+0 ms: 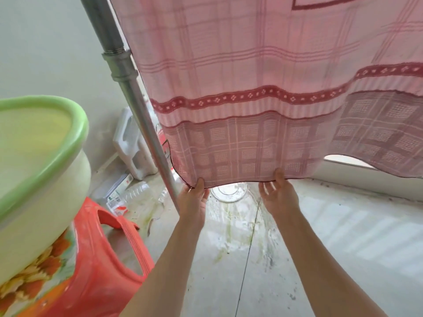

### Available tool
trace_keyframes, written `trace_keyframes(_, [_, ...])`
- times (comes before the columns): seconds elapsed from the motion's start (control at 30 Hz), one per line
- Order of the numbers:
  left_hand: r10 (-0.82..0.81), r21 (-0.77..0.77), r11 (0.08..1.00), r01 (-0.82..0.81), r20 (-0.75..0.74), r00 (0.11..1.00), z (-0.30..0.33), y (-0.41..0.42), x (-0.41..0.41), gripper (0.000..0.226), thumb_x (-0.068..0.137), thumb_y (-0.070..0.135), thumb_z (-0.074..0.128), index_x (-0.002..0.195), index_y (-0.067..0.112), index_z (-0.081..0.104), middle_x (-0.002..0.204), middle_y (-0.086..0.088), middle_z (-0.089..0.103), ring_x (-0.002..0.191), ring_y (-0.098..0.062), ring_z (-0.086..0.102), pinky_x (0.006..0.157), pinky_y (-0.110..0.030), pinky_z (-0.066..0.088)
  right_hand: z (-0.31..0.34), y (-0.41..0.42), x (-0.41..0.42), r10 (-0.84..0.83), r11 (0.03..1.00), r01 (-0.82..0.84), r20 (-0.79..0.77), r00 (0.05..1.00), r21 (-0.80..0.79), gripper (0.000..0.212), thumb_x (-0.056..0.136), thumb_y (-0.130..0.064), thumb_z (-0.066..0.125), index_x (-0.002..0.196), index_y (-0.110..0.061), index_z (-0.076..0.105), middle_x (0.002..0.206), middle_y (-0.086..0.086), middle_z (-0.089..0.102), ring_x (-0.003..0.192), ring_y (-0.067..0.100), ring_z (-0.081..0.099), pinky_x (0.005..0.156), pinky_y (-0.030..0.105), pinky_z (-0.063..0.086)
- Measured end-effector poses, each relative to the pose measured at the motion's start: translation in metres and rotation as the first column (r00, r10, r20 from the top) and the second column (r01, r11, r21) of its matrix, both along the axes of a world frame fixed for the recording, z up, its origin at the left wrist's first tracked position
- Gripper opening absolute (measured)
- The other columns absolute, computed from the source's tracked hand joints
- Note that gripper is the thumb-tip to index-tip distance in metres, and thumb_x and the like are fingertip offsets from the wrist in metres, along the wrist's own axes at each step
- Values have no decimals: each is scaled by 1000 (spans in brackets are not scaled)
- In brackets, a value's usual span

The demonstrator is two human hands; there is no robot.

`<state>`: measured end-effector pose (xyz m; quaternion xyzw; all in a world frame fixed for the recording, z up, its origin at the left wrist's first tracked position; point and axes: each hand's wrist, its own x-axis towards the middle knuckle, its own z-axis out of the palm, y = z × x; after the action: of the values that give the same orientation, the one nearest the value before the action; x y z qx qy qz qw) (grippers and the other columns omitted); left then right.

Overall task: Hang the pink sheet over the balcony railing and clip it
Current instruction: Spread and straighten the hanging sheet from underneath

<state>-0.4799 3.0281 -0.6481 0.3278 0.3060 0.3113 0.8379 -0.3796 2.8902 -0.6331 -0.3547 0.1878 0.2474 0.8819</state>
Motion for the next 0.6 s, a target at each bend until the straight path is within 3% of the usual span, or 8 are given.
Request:
trace_keyframes(0.13, [-99,33,995,98,18,995,3,-12,4,21,88,-2,51,88,17,59,74,8,69,82,-16,59,74,-29,45,9,-14,19,-79,992,80,11,997,-98,5,91,-15,57,86,-15,58,88,-1,61,84,15,59,71,31,47])
trace_keyframes(0.23, [-92,111,991,73,171,981,11,-9,-5,24,85,1,56,107,11,58,94,-1,69,91,-19,64,84,-35,52,13,-24,20,-61,984,68,47,997,-167,6,90,-17,59,86,-13,59,88,1,62,82,18,61,67,30,49])
trace_keyframes(0.3, [8,250,967,-42,136,991,19,-8,-9,28,83,-2,58,110,8,58,99,-2,69,95,-17,66,85,-33,53,12,-24,6,80,957,-58,64,995,-284,12,89,-22,60,88,-10,58,88,7,64,79,22,64,66,31,51])
trace_keyframes(0.37, [180,473,867,-154,-10,984,25,-8,-10,17,83,0,61,92,14,61,81,7,68,79,-5,65,74,-23,52,9,-19,-17,304,827,-196,126,944,-527,22,89,-28,59,85,-6,59,80,11,66,69,22,65,59,29,50])
trace_keyframes(0.43, [313,606,769,-203,-80,946,25,-10,-9,20,83,7,65,76,22,54,66,6,59,63,-4,54,64,-18,45,18,-6,-39,445,687,-122,282,850,-716,28,89,-32,59,77,-7,60,65,7,65,56,18,61,50,25,46])
trace_keyframes(0.5, [353,664,722,-197,-107,929,22,-12,-10,24,84,11,65,68,21,49,61,-1,47,58,-5,42,58,-18,37,39,11,-55,553,657,-3,479,682,-754,23,87,-32,61,75,-12,62,61,-2,64,54,10,59,51,23,43])
trace_keyframes(0.57, [344,680,713,-172,-126,931,20,-16,-9,24,84,3,62,65,13,52,56,7,41,52,1,37,55,-14,32,66,32,-67,650,666,22,595,472,-746,16,82,-34,67,86,-20,62,73,-10,64,66,0,59,62,19,45])
trace_keyframes(0.6, [323,670,727,-148,-143,936,19,-19,-9,24,84,-1,59,63,10,54,53,9,41,51,1,37,55,-16,33,76,42,-71,711,630,41,597,373,-775,27,77,-40,70,96,-23,60,83,-12,63,76,-1,58,69,17,45])
